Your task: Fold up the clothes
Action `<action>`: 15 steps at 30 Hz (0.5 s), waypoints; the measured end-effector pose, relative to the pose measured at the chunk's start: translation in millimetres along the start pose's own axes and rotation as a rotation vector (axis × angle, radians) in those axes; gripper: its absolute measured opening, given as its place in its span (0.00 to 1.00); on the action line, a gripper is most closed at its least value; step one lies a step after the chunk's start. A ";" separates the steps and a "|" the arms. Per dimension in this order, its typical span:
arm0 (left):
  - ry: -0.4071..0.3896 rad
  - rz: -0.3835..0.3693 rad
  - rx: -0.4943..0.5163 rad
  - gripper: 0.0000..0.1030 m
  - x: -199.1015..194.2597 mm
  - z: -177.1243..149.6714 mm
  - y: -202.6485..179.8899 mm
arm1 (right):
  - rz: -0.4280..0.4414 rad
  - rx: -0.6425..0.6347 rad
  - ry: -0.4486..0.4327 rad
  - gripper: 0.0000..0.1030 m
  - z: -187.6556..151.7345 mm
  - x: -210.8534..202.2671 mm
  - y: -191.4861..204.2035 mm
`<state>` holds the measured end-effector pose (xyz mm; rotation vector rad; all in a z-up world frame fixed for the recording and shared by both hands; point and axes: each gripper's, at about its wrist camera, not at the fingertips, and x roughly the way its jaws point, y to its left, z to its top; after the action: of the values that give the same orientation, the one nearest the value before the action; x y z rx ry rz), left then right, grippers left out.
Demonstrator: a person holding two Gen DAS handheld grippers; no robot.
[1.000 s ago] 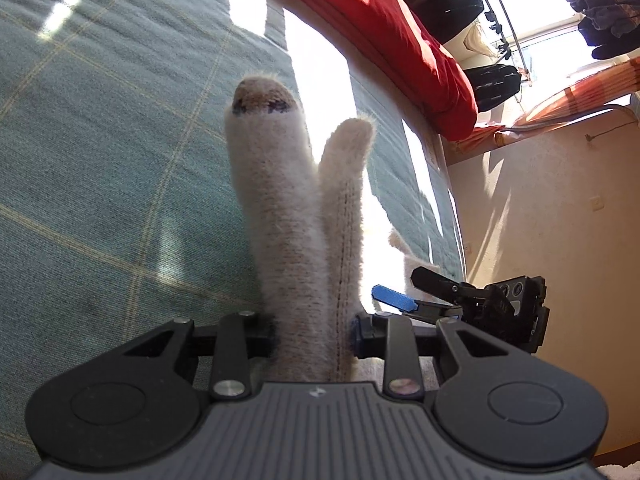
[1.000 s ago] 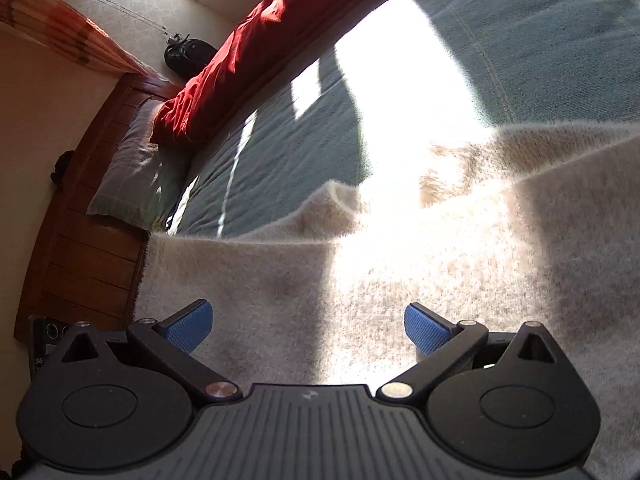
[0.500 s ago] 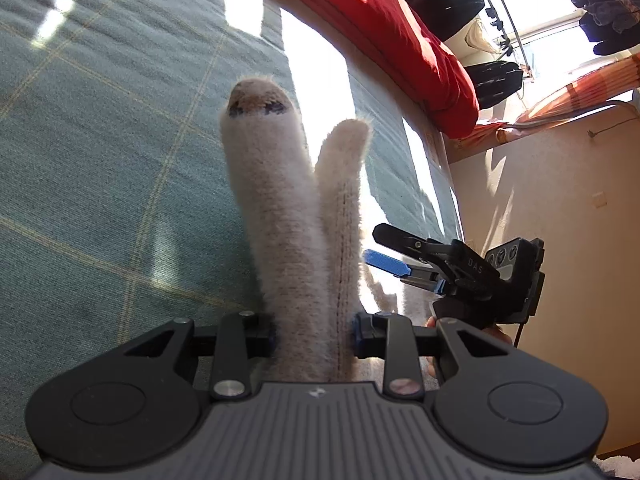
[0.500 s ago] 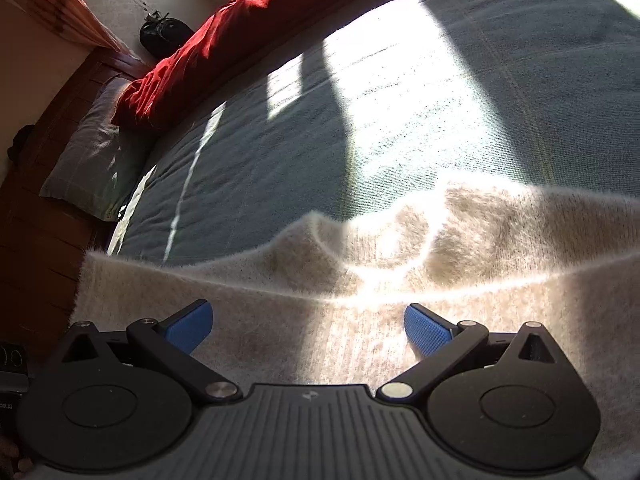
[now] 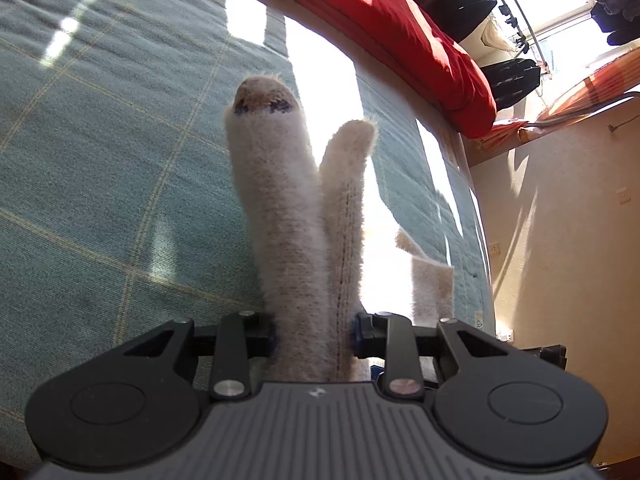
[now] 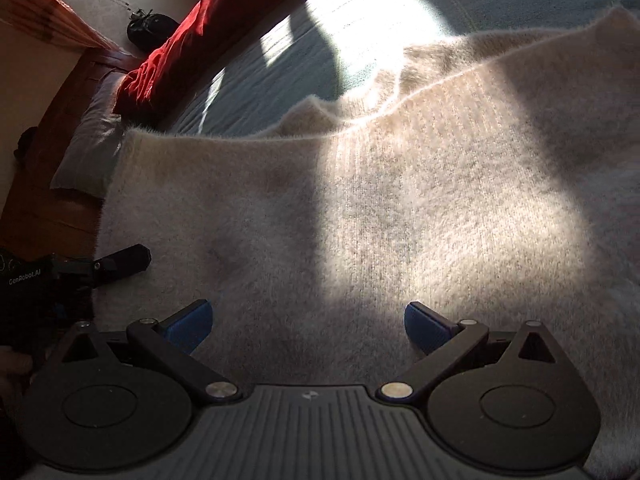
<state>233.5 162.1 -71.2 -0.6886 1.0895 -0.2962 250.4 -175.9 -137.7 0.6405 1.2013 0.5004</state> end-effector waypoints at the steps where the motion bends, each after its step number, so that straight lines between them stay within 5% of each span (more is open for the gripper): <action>1: -0.003 0.009 0.008 0.29 -0.5 -0.9 -3.6 | 0.001 0.002 0.005 1.00 -5.6 -2.2 -0.4; 9: -0.022 0.075 0.082 0.29 -3.9 -11.4 -34.7 | -0.028 0.014 0.070 1.00 -54.5 -7.9 -5.5; 15: -0.030 0.102 0.103 0.29 -9.6 -16.2 -52.0 | -0.039 0.011 -0.035 1.00 -54.9 -46.0 -6.2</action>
<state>220.4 122.0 -35.5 -0.5427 1.0696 -0.2515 184.6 -200.7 -122.6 0.6324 1.1817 0.4485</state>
